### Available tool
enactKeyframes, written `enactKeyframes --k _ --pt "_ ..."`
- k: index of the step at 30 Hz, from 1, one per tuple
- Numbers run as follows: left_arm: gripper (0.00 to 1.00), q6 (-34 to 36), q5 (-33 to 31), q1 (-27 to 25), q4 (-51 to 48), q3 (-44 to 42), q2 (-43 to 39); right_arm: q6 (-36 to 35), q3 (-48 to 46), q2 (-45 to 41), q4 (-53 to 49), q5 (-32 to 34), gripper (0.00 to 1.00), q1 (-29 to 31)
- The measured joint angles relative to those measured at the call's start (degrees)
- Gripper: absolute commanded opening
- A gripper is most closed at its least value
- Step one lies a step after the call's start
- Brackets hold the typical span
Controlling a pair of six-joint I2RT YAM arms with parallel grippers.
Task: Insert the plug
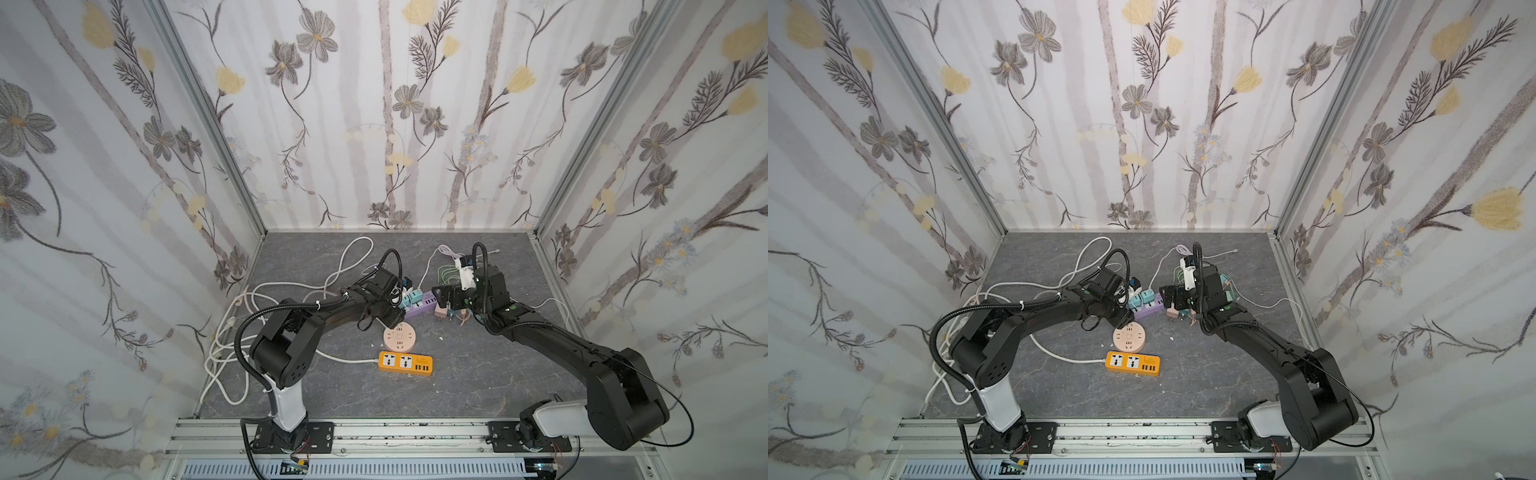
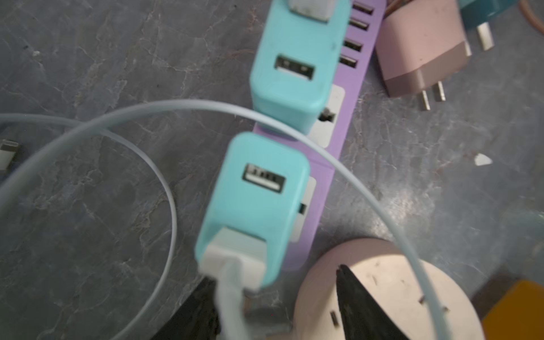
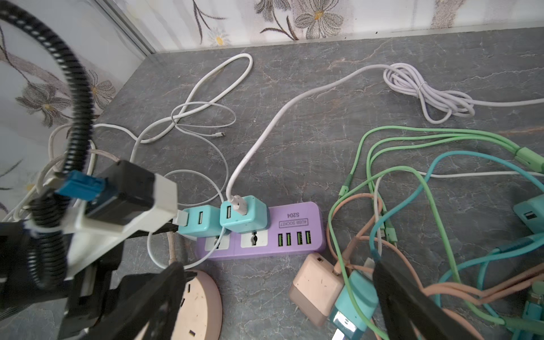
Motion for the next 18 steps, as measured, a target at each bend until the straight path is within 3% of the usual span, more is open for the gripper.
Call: enactKeyframes --k 8,14,18 --pt "0.57 2.01 1.05 -0.24 2.19 5.14 6.84 0.39 -2.56 -1.92 1.81 1.70 0.99 0.00" --pt "0.40 7.17 4.87 0.55 3.56 7.58 9.57 -0.94 -3.56 -4.92 1.77 3.58 0.99 -0.79" --pt "0.37 11.15 6.47 2.71 2.21 9.53 10.38 -2.73 -3.58 -7.08 1.60 5.14 0.99 -1.88"
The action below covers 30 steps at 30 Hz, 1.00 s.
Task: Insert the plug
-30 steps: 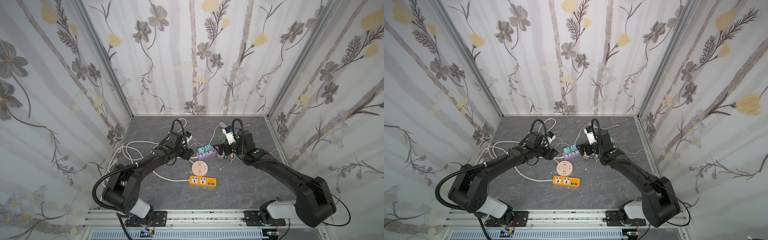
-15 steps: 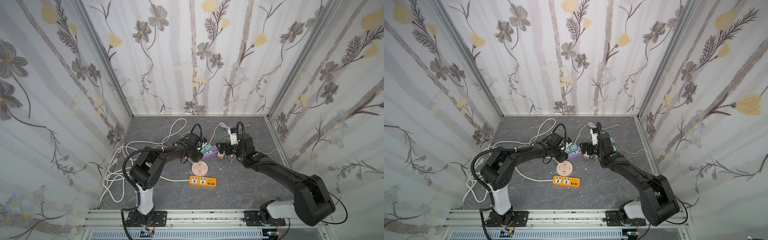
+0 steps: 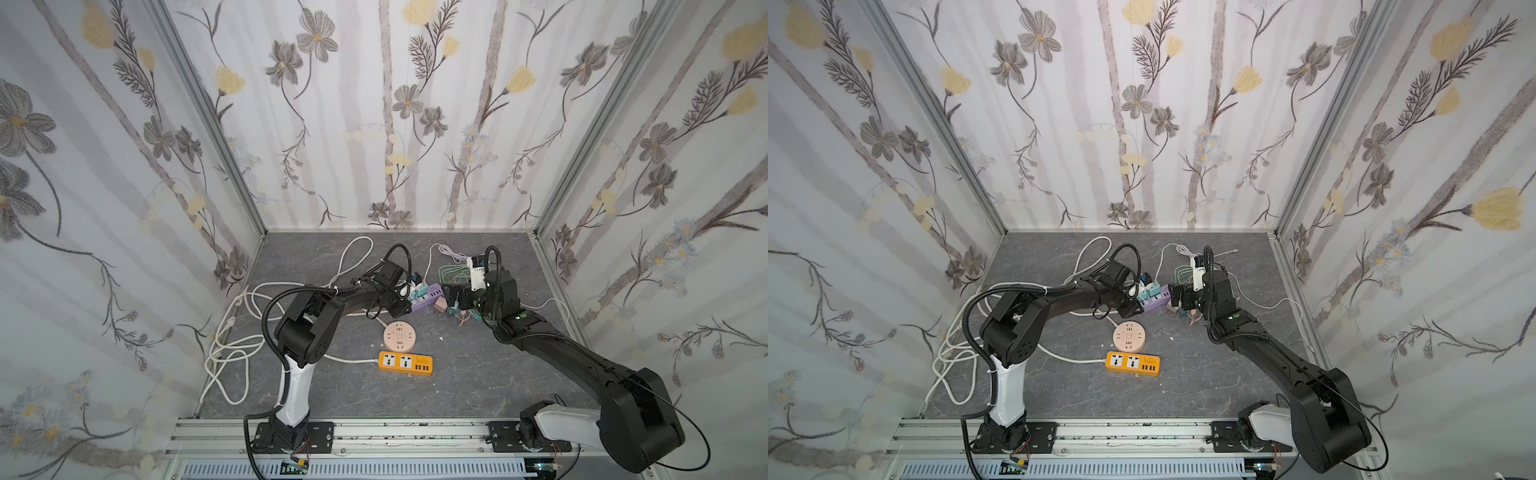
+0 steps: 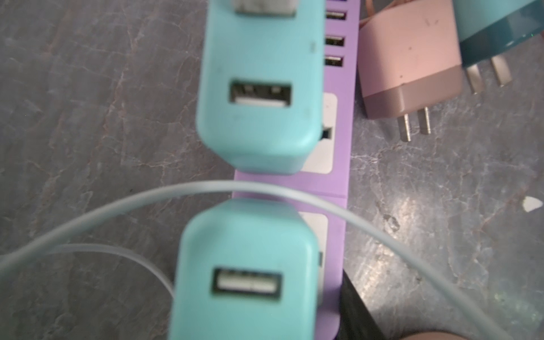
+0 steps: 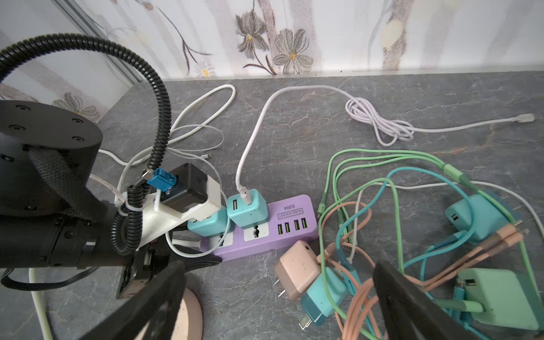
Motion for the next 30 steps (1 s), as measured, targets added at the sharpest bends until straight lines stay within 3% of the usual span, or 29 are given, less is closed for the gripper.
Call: enactKeyframes --k 7,11,17,24,30 --pt "0.41 5.29 -0.92 5.42 -4.33 7.82 1.11 -3.80 0.57 -2.75 -1.60 2.56 0.99 -2.67" --pt "0.42 12.70 -1.11 6.80 -7.67 12.94 4.37 -5.40 1.51 -3.28 -2.51 2.97 0.99 -3.85" --pt "0.46 24.81 -0.09 13.79 -13.07 15.98 7.21 -6.80 3.02 -2.51 -4.61 4.00 0.99 -4.94" --pt "0.46 38.86 4.63 19.67 -15.45 22.16 12.41 -7.43 6.19 0.57 -8.48 4.46 0.99 -6.71" --pt "0.58 47.25 5.09 25.22 -13.57 31.85 19.39 -5.81 10.23 2.97 -13.75 7.74 0.99 -8.26"
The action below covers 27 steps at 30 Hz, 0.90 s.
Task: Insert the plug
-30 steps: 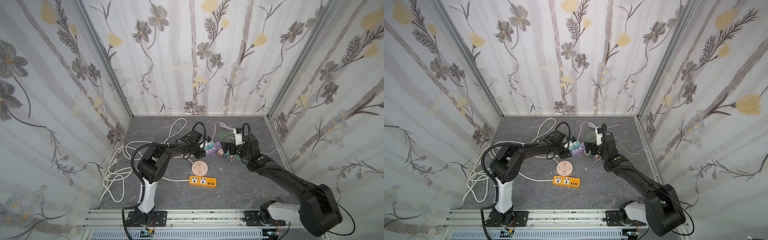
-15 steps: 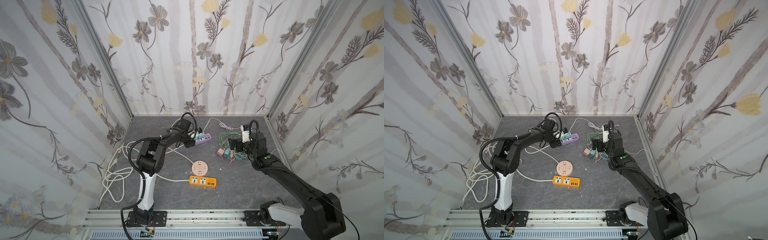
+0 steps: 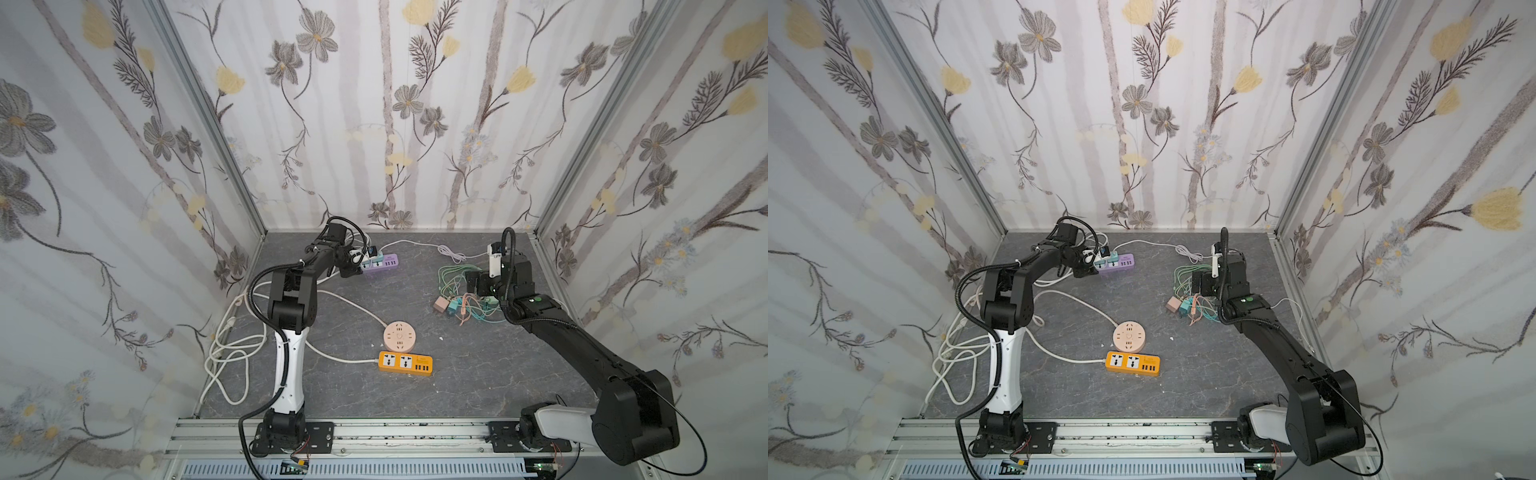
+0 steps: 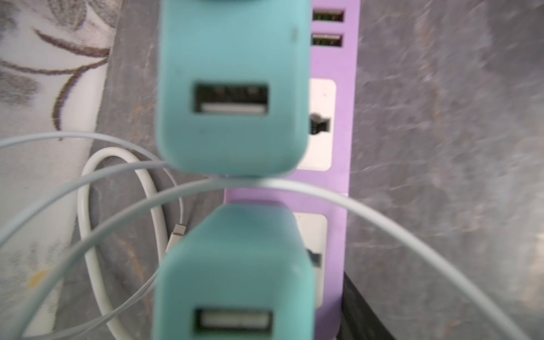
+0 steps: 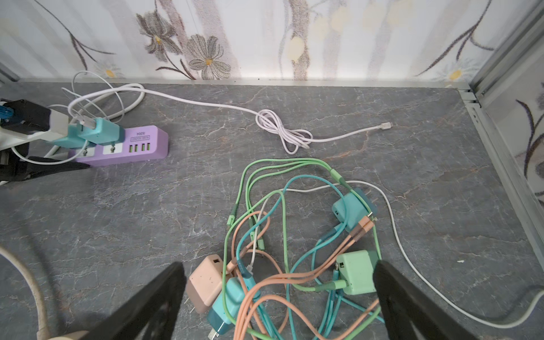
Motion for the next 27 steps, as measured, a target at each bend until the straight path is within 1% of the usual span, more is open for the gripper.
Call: enactKeyframes --k 3,5,7,10,11,12,14,15,18,20,22,24,25,27 --pt "0.64 2.91 -0.24 1.64 -0.02 4.59 2.73 0.70 1.84 0.94 -3.06 0.74 1.00 -0.04" --pt "0.70 4.39 -0.98 2.21 -0.42 5.60 3.02 1.44 3.08 1.40 -4.98 0.48 0.99 -0.22" --pt "0.77 5.09 -1.77 2.40 -1.20 4.83 1.97 1.90 3.93 1.97 -6.82 -0.76 0.99 -0.50" --pt "0.85 5.86 -2.71 2.67 -2.69 -0.31 -2.08 3.28 4.13 2.82 -10.34 -1.27 0.96 -0.90" --pt "0.90 5.90 -2.71 2.71 -2.84 -2.45 -3.74 3.52 4.09 2.97 -11.43 -1.81 0.95 -1.07" --pt "1.00 5.86 -2.75 2.71 -2.60 -4.61 -5.46 4.02 4.00 3.10 -12.17 -2.40 0.93 -1.22" --pt "1.00 4.15 -2.91 2.82 -1.31 -9.60 -9.35 4.74 3.58 3.30 -13.25 -4.02 0.88 -1.51" --pt "1.00 3.65 -3.04 2.84 0.42 -12.81 -11.78 4.98 3.43 3.61 -14.08 -5.38 0.88 -1.68" --pt "1.00 -2.73 -3.72 2.91 7.98 -23.82 -20.02 5.97 2.51 4.48 -15.41 -8.66 0.79 -1.73" --pt "1.00 -9.20 -4.39 2.64 15.61 -32.81 -26.75 6.91 0.28 4.63 -15.32 -11.04 0.77 -1.25" --pt "1.00 -17.64 -5.35 1.68 23.37 -40.52 -33.07 7.87 -1.81 4.66 -15.76 -12.70 0.77 -0.35" --pt "1.00 -27.65 -6.58 -0.11 31.63 -46.29 -38.42 9.05 -3.76 4.39 -15.28 -13.38 0.75 0.81" --pt "1.00 -32.35 -7.39 -0.79 34.53 -47.74 -40.11 9.40 -4.57 4.17 -15.08 -13.62 0.74 1.36" --pt "1.00 -44.96 -10.03 -1.46 37.86 -48.46 -43.04 10.05 -5.51 4.31 -14.60 -14.32 0.69 2.58"
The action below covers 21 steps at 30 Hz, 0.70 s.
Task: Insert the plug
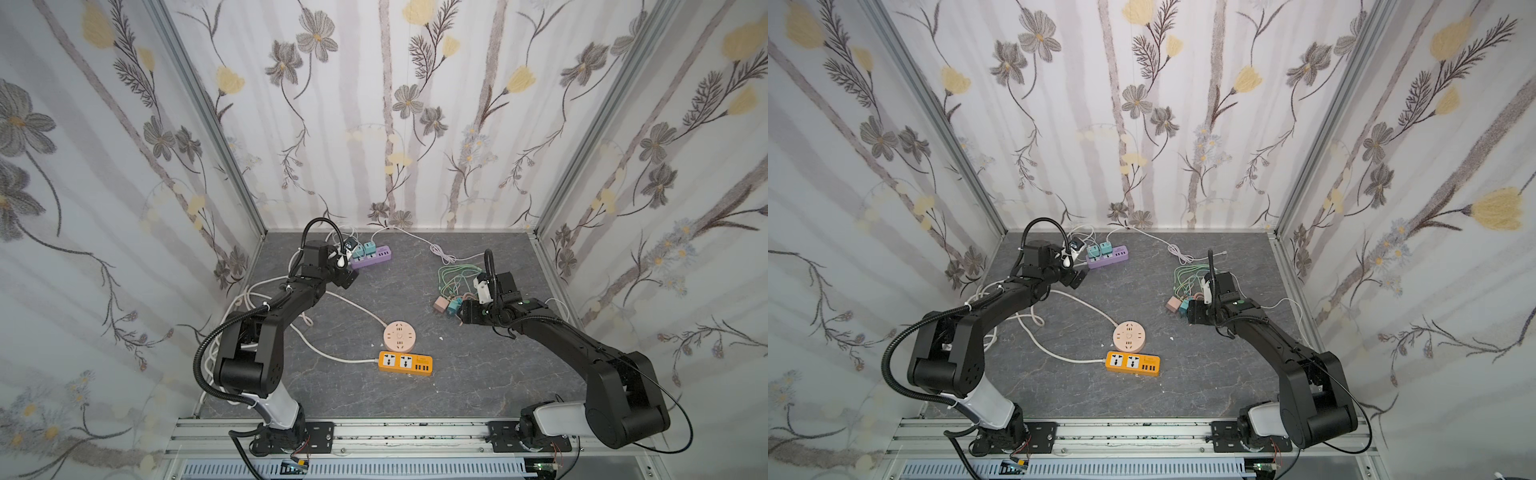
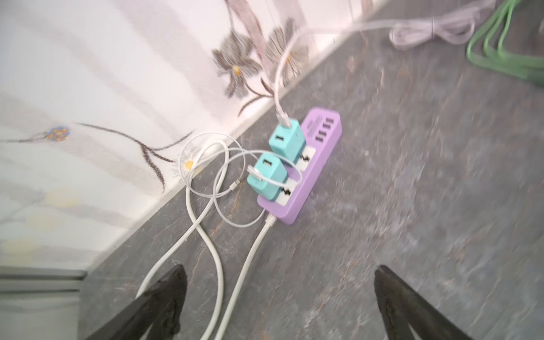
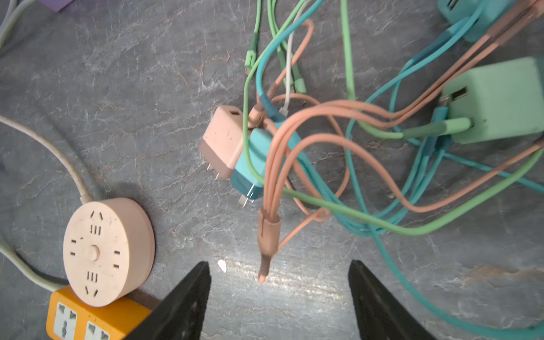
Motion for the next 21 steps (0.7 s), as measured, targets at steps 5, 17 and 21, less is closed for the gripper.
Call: enactKeyframes --k 5,17,21 --pt "1.00 -24.63 -13.18 0.63 -1.95 5.46 -1.33 1.36 0.63 5.14 4.26 0.02 0.53 2.27" --pt "1.00 -37.57 -18.62 1.51 -16.55 7.72 -4.26 -4.22 9.51 -2.86 5.44 -1.97 0.00 -8.90" --pt "1.00 -40.50 -17.42 -2.14 -22.71 10.47 -2.84 -7.06 16.70 -2.19 2.34 -3.85 0.00 -18.05"
